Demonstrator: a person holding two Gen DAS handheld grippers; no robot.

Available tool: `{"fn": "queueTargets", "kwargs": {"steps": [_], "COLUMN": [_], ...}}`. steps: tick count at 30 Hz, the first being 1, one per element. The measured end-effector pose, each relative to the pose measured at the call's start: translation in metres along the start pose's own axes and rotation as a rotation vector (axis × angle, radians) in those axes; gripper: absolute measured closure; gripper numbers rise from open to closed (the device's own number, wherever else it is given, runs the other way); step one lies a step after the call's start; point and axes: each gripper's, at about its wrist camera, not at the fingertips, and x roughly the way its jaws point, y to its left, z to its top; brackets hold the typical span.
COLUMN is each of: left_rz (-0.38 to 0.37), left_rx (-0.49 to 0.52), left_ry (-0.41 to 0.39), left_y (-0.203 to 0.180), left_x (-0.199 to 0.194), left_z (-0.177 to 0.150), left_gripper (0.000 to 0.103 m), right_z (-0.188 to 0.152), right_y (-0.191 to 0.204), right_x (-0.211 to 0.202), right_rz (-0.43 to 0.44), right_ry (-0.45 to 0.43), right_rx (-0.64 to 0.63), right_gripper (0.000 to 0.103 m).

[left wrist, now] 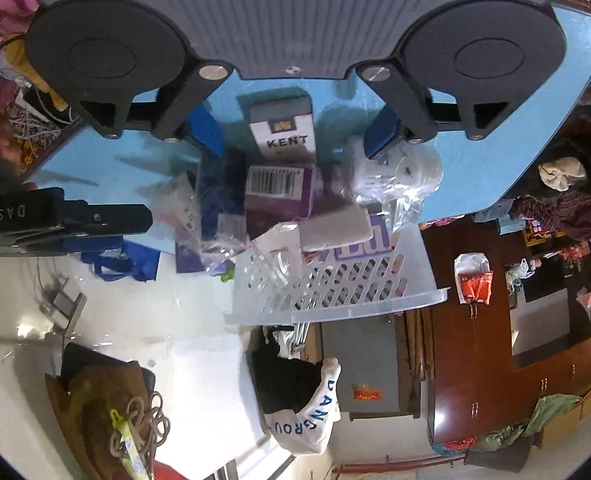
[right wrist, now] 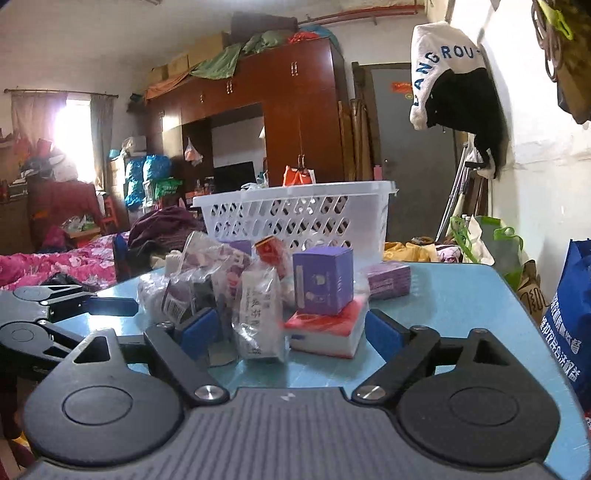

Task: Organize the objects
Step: 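Grasp the white KENT box with the left tool while the right tool grasps a printed clear bag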

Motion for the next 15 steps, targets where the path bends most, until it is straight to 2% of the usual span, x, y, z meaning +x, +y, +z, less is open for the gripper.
{"fn": "queueTargets", "kwargs": {"steps": [4, 7, 8, 10, 11, 12, 15], "left_rz": [-0.005, -0.017, -0.013, -0.018, -0.032, -0.046, -0.056], "left_rx": [-0.038, -0.048, -0.032, 0.004, 0.018, 0.025, 0.042], "left_ry": [0.009, 0.009, 0.006, -0.011, -0.022, -0.030, -0.033], "left_y": [0.009, 0.011, 0.009, 0.004, 0.002, 0.000, -0.005], "left_x": [0.001, 0.001, 0.001, -0.001, -0.002, -0.002, -0.001], "left_z": [-0.002, -0.002, -0.002, -0.003, -0.003, -0.003, -0.003], "left_gripper": [0.041, 0.043, 0.043, 0.035, 0.027, 0.024, 0.024], "right_z": [-0.003, -0.004, -0.003, -0.003, -0.003, -0.003, -0.006], "right_y": [0.006, 0.010, 0.011, 0.014, 0.016, 0.017, 0.021], "right_x": [0.003, 0.008, 0.010, 0.014, 0.017, 0.020, 0.027], "right_rz": [0.019, 0.030, 0.033, 0.024, 0.017, 0.011, -0.004], "right_ry": [0.007, 0.014, 0.015, 0.018, 0.023, 0.030, 0.047], "right_rx": [-0.009, -0.012, -0.009, -0.021, -0.031, -0.036, -0.061], "right_gripper": [0.022, 0.039, 0.042, 0.042, 0.042, 0.041, 0.041]}}
